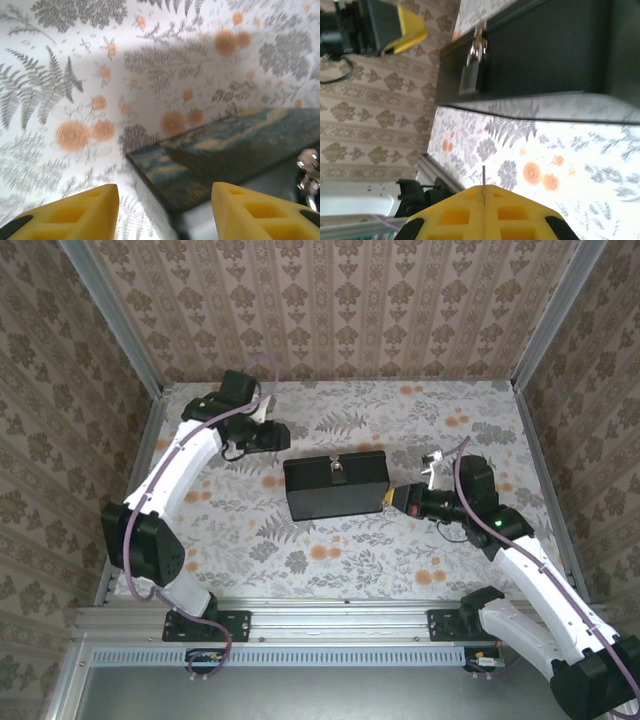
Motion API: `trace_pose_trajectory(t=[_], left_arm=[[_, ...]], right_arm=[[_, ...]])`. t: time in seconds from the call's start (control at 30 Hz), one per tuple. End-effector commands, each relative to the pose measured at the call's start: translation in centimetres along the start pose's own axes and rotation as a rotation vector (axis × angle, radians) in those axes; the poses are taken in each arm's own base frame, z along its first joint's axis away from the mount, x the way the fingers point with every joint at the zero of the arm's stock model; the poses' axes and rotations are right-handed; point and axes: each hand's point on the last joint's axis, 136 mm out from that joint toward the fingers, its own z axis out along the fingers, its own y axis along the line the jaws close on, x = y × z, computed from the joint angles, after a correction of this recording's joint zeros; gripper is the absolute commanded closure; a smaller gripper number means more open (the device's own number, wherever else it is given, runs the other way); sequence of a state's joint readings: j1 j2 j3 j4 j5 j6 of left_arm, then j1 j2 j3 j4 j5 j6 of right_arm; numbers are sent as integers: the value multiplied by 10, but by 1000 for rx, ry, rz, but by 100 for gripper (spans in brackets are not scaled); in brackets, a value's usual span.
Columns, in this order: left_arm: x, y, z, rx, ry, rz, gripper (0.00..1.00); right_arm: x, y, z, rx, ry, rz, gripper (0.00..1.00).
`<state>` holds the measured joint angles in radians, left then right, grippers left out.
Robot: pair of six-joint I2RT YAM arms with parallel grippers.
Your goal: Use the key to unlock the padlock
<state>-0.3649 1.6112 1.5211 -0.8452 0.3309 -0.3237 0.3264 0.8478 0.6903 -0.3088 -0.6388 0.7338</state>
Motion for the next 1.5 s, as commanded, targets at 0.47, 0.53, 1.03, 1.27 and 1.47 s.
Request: trace_pose_trajectory(t=[0.47, 0.53, 1.03, 1.27, 1.47], left_arm=[[34, -85, -20, 667, -19, 216, 49], [47, -90, -21, 674, 12, 236, 49], [1, -57, -11, 483, -97, 300, 48], [19, -53, 16, 583, 0, 289, 49], [39, -54, 14, 606, 16, 281, 49]], right_arm=[[10, 7, 17, -39, 25, 20, 100], [9, 7, 16, -40, 19, 14, 100], [9, 13, 15, -62, 23, 8, 100], [6, 20, 8, -68, 5, -5, 100], [7, 21, 7, -69, 8, -4, 100]])
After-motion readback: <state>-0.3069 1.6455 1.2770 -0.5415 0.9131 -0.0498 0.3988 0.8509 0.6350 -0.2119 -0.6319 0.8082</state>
